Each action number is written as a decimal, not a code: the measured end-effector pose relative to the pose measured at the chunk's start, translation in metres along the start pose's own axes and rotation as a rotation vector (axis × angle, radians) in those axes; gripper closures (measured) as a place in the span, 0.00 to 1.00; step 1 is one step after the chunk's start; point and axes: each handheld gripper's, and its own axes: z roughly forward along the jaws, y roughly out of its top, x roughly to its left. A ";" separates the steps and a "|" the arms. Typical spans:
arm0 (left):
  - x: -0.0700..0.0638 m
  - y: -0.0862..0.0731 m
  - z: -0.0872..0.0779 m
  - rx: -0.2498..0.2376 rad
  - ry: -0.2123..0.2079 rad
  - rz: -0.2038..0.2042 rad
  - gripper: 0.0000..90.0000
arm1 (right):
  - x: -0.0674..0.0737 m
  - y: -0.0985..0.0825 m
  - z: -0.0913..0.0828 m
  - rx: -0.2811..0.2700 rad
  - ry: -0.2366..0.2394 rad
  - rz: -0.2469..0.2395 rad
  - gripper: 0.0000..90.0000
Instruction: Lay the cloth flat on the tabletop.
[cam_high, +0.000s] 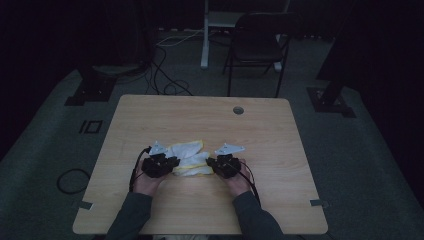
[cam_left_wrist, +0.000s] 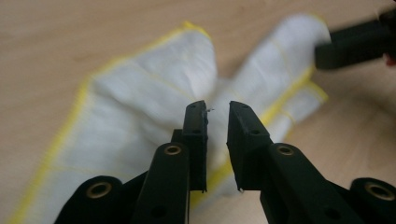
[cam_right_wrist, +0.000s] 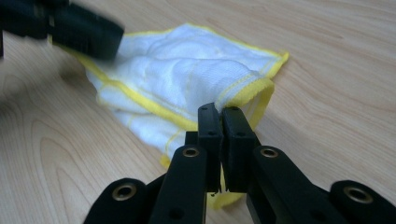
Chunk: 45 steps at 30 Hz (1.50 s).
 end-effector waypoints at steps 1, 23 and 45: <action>0.003 0.005 0.000 -0.003 0.013 0.005 0.86 | 0.000 -0.001 0.000 0.006 0.000 0.002 0.98; 0.015 0.031 0.060 0.183 0.098 0.067 0.97 | 0.007 -0.010 -0.003 0.034 -0.001 -0.035 0.98; 0.053 0.033 0.051 0.131 0.232 -0.108 0.98 | -0.001 -0.032 -0.016 0.067 -0.035 -0.036 0.98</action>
